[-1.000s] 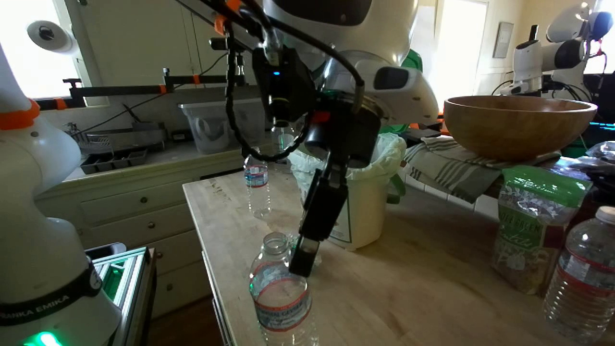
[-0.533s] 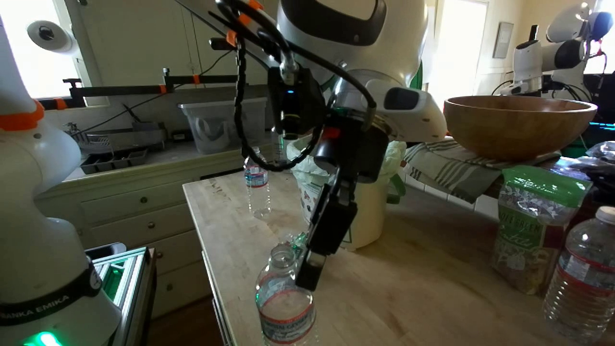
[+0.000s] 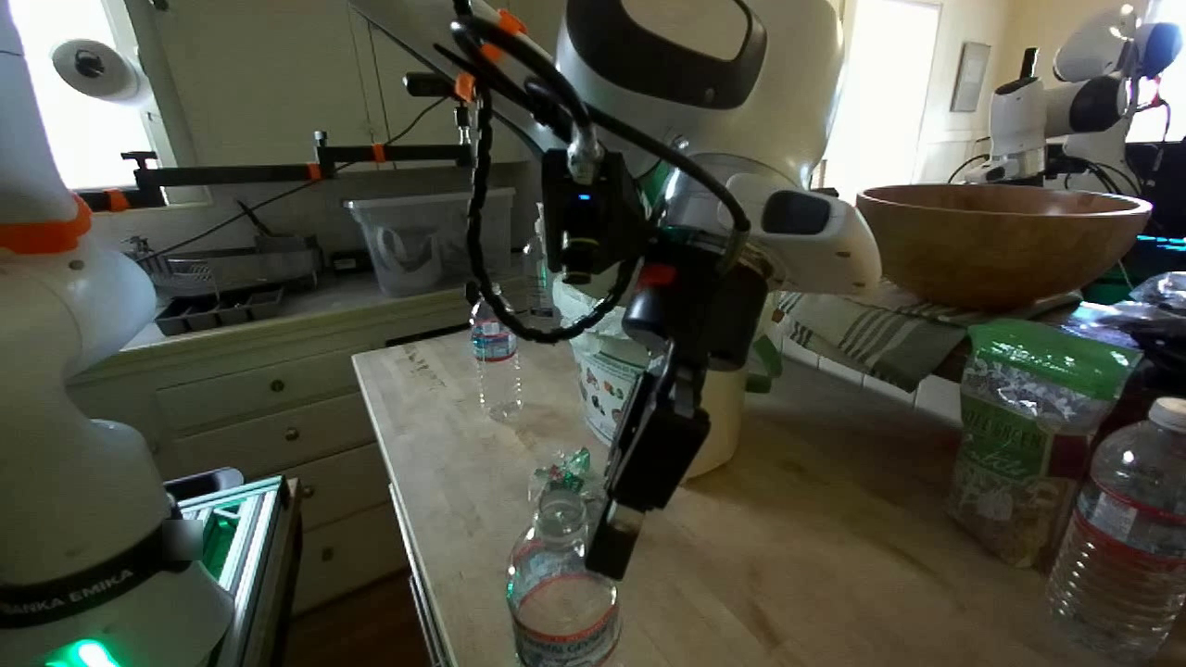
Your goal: Open the bin and remove a bottle from the bin
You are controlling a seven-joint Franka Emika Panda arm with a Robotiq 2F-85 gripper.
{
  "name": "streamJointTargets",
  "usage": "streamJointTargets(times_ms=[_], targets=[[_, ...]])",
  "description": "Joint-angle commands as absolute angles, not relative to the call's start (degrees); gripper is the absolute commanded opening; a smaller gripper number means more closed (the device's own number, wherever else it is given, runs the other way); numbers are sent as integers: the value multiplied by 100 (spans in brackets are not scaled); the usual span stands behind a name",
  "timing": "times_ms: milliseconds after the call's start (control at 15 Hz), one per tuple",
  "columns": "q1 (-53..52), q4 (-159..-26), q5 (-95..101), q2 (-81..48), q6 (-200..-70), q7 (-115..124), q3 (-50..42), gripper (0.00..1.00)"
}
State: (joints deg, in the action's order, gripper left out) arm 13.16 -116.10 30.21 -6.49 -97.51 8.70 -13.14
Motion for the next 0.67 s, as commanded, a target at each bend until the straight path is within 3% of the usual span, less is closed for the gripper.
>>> streamJointTargets(times_ms=[0,67,200,600], targets=[[1306,-11470,3004,-796,-9740,934,-1342,0],[1303,-11457,3009,-808,-9739,936,-1342,0],[1299,-11452,3018,-813,-9754,947,-1341,28],[1298,-11451,3024,-797,-9773,954,-1340,72]])
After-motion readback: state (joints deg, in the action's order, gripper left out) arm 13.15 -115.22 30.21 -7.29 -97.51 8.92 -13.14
